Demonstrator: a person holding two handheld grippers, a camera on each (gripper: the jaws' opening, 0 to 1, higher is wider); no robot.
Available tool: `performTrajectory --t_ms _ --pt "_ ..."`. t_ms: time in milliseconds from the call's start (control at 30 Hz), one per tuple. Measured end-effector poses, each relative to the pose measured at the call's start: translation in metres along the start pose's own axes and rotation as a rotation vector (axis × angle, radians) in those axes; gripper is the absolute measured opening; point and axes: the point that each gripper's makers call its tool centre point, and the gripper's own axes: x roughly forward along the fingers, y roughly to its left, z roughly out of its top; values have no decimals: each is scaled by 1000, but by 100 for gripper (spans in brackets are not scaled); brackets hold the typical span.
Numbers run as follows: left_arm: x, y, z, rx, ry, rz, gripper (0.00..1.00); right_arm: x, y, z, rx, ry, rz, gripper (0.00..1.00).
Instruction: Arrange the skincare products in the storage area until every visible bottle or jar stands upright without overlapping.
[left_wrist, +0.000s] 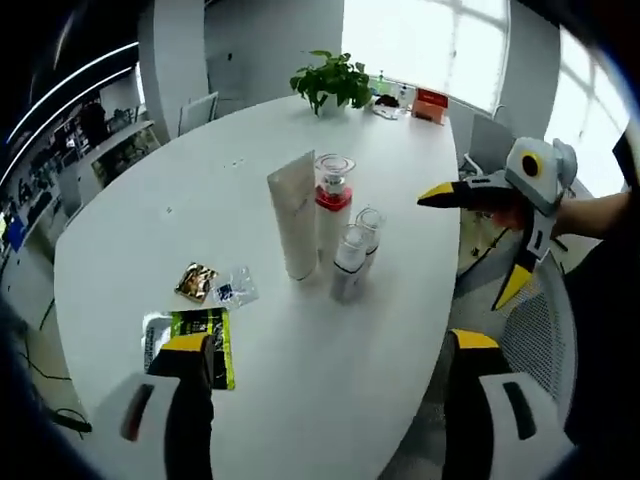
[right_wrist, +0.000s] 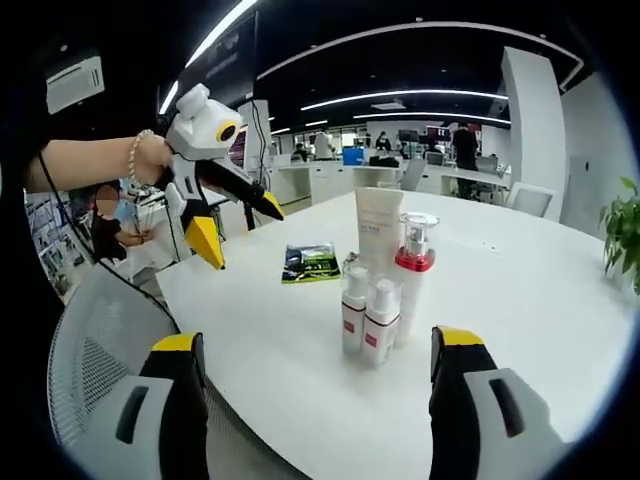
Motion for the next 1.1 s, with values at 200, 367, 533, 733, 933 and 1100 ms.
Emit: performTrajectory --t_ms 200,367,533,733,933,1100 --pt "-17 2 -17 -90 -24 38 99 0 0 -1 2 4 0 92" --pt "-28 12 -24 -228 -109 30 99 1 2 -3 -7 15 9 92" --pt "-38 14 -39 -287 -137 50 99 1 2 -4 -13 20 10 92" --pt "-41 12 -63 -375 -157 54 99 1 1 -3 -10 17 2 92" --pt "-41 6 -80 -444 -190 79 99 0 0 -2 -1 10 -1 92" --pt "-45 -4 -89 -480 -210 95 99 0 1 -2 -3 10 0 91"
